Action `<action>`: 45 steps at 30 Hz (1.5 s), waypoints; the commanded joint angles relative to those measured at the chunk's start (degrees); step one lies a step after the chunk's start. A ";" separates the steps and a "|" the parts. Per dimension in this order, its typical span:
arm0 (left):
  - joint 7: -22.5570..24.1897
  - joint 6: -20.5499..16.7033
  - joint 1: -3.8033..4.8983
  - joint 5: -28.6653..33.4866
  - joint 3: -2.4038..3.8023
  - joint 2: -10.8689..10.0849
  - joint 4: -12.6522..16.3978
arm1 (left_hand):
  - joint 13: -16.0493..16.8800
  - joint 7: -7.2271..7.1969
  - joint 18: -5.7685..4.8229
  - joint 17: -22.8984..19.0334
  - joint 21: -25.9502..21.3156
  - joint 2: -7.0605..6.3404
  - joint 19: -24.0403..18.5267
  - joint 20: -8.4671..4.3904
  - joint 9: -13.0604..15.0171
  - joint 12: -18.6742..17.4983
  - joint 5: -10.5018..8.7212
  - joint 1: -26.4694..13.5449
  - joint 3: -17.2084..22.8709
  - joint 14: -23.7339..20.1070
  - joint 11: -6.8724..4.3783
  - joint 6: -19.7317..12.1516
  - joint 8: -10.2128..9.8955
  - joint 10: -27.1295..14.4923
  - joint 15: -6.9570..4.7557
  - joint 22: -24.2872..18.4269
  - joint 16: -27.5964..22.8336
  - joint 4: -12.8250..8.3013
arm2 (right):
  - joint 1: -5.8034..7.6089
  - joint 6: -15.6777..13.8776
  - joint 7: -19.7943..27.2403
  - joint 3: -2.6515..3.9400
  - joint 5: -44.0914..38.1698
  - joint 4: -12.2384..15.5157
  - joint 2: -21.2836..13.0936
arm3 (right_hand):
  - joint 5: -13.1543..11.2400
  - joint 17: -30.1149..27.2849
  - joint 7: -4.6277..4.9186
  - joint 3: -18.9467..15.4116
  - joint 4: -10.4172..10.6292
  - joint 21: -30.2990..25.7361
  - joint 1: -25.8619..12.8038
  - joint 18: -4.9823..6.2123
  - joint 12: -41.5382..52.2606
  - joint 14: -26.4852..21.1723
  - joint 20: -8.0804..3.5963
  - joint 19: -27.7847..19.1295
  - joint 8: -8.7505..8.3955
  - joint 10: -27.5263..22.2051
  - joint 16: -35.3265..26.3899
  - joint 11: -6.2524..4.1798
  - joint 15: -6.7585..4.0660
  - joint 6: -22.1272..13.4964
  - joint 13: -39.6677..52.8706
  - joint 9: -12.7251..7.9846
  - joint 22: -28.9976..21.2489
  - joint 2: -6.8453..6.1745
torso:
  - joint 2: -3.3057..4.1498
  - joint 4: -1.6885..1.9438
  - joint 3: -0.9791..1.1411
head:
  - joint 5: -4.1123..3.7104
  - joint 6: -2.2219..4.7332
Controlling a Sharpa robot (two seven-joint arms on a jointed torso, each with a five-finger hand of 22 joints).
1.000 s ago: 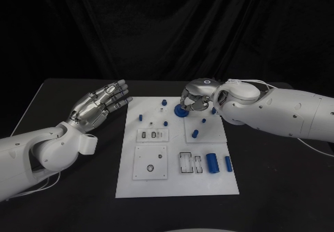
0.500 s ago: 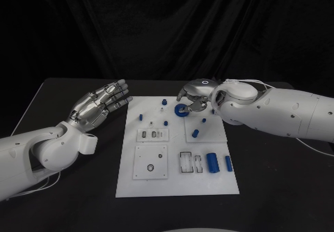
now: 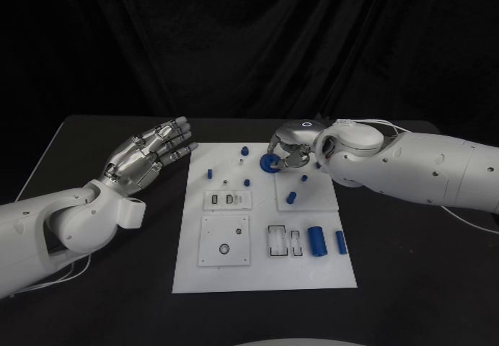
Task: Assemble the parts on the task board
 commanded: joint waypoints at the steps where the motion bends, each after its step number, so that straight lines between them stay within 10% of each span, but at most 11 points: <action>1: 9.23 0.84 -0.08 0.49 0.04 0.11 0.00 | 0.02 0.45 -0.83 0.06 0.27 -0.02 0.32 0.04 0.01 0.01 0.22 -0.60 0.28 0.06 0.48 -0.09 0.15 -0.12 0.33 0.07 0.35 -0.13 | -0.35 1.05 -1.23 0.03 -0.57 -0.45 0.25 | 4.12 15.09 0.01 0.72 -0.55 -0.25 0.66 0.08 0.16 6.02 0.54 1.37 0.19 6.07 0.15 0.41 0.50 0.82 15.08 -0.05 10.68 -0.13 | 0.01 -0.04 0.00 | 0.07 -0.02; 14: 8.98 1.12 -0.10 0.53 0.04 0.33 -0.28 | 0.02 0.45 -0.83 0.06 0.27 -0.02 0.32 0.04 0.01 0.01 0.22 -0.60 0.28 0.06 0.48 -0.09 0.15 -0.12 0.33 0.07 0.35 -0.13 | -1.21 1.37 -0.87 0.03 -0.58 -2.45 1.34 | 6.06 15.09 0.01 1.73 -1.26 -0.64 1.21 0.21 0.16 6.02 0.61 1.05 0.42 6.07 0.15 0.51 0.58 1.72 15.08 0.01 10.42 -0.35 | 0.03 0.10 0.02 | 0.06 -0.10; 25: 8.74 1.22 -0.13 0.53 0.04 0.30 -0.44 | 0.01 0.51 -0.85 0.05 0.26 -0.04 0.31 0.05 0.00 -0.04 0.22 -0.66 0.42 0.04 0.50 -0.21 0.12 -0.15 0.35 0.07 0.34 -0.16 | -1.39 -0.35 0.94 0.03 -0.58 -2.48 1.12 | 15.29 15.09 -1.43 5.59 -4.77 -1.32 3.32 0.41 0.16 6.02 -0.14 0.57 4.92 6.07 0.15 -0.69 -0.37 7.48 15.08 3.92 10.16 -0.88 | 0.00 0.05 -0.01 | 0.19 0.07; 32: 8.70 1.17 -0.14 0.53 0.04 0.14 -0.32 | 0.01 0.51 -0.85 0.05 0.26 -0.04 0.31 0.05 0.00 -0.04 0.22 -0.66 0.42 0.04 0.50 -0.21 0.12 -0.15 0.35 0.07 0.34 -0.16 | -1.17 -5.01 4.02 0.09 -0.58 -1.03 0.61 | 13.24 15.09 -2.38 5.23 -5.31 -0.84 2.67 0.21 0.16 6.02 -0.95 1.09 8.52 6.07 0.15 -1.55 -1.17 7.40 15.08 8.13 10.69 -0.08 | -0.03 -0.03 0.03 | 0.81 0.22; 45: 8.67 1.21 -0.14 0.53 0.04 0.42 -0.49 | 0.03 0.58 -0.90 0.08 0.31 -0.06 0.37 0.07 0.01 0.05 0.21 -0.77 0.68 0.11 0.53 -0.19 0.12 -0.13 0.41 0.08 0.46 -0.19 | 0.11 -8.22 6.94 0.52 1.09 -0.35 3.61 | 12.13 15.09 -2.53 4.94 -5.01 -0.87 1.86 0.19 0.16 6.02 -1.18 1.15 9.60 6.07 0.15 -1.70 -1.35 6.14 15.08 10.05 10.77 0.17 | -0.09 -0.11 -0.09 | 1.11 0.15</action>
